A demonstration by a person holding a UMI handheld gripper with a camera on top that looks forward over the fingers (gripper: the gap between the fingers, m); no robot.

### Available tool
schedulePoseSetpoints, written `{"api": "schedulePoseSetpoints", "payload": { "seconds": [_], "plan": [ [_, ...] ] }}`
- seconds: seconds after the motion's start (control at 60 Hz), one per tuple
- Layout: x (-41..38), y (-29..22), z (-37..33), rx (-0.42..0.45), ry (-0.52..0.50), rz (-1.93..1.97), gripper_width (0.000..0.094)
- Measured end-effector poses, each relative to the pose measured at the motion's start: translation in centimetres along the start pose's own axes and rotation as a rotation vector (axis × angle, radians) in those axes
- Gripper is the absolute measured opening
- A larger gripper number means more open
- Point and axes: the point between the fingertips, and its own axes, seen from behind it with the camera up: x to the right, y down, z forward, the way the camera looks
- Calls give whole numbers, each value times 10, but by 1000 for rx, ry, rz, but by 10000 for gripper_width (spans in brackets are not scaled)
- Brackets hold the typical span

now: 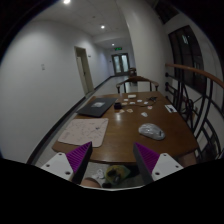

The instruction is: Arrange mouse

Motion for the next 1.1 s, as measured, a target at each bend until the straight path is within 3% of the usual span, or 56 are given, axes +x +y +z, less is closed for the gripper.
{"api": "schedulePoseSetpoints", "payload": {
  "seconds": [0.433,0.85,0.917,0.983,1.1],
  "plan": [
    [160,14,79,-68,214,-64,845],
    [228,-18,182,-114,234,-57,831],
    [241,-19,195,-134,255,-25,760],
    [251,-23,200,-127,285,-12,532],
    [254,-24,199,-104,285,12,398]
  ]
}}
